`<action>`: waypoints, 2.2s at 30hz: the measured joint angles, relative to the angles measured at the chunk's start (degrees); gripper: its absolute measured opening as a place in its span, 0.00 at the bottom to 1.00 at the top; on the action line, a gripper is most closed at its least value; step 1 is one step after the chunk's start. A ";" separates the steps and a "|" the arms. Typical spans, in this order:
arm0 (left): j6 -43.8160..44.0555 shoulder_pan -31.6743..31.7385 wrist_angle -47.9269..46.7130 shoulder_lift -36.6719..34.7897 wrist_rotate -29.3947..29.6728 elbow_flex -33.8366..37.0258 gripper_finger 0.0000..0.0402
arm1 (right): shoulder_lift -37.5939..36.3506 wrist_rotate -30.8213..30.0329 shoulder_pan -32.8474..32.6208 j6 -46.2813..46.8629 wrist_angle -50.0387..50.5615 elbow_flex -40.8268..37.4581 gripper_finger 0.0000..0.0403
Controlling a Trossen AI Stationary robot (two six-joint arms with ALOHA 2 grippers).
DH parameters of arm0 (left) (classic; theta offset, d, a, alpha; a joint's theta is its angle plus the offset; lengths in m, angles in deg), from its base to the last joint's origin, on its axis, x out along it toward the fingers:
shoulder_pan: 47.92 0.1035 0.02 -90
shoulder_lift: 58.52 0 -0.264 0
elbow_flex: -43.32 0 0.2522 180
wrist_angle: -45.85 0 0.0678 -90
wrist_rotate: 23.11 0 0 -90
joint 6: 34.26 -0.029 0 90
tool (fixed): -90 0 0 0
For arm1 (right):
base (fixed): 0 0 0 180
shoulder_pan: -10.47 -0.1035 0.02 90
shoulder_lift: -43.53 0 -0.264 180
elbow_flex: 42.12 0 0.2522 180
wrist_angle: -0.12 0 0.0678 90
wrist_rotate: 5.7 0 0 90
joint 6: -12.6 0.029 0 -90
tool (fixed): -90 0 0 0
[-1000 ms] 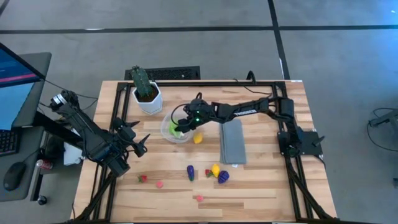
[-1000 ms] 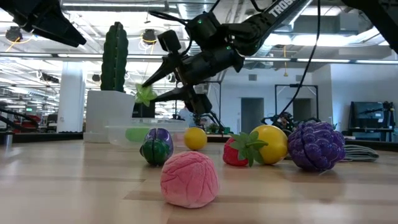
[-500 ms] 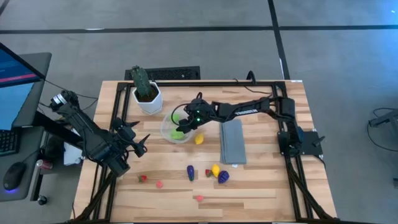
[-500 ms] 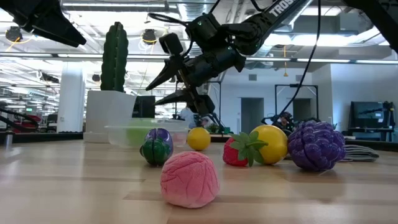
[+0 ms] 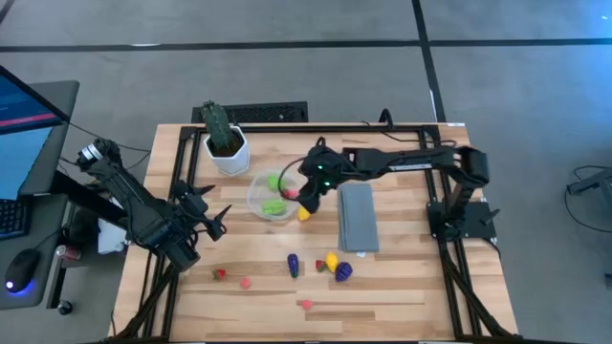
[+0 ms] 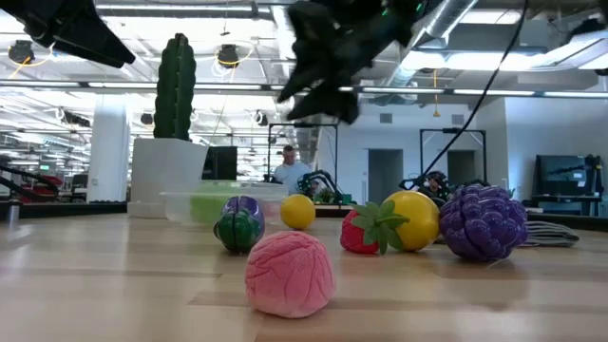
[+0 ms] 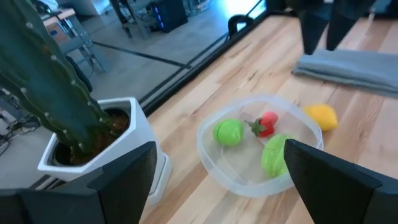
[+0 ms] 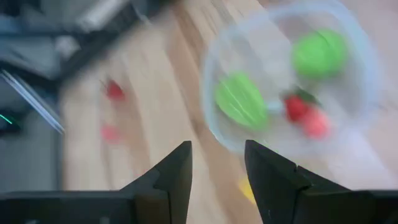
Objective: Pick and placing Produce into tupperware
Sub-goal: Put the top yellow lemon into the transparent container
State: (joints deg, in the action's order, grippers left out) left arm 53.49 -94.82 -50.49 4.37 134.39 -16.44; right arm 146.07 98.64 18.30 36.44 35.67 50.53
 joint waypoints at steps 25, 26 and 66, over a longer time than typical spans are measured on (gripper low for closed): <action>3.79 0.00 13.74 0.00 -6.42 0.00 0.85 | -6.32 -8.33 -2.35 -22.70 37.37 -2.01 0.41; 3.67 0.00 14.02 0.00 -7.14 0.00 0.85 | -6.32 -8.16 -1.89 -22.47 37.13 -2.36 0.41; 1.34 0.00 16.56 0.02 -11.23 0.00 0.85 | 3.65 -1.23 -1.77 -43.05 4.98 -4.31 0.73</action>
State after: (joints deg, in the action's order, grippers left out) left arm 54.83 -94.82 -33.93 4.40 123.16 -16.44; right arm 149.72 97.40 16.53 -6.61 40.66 46.22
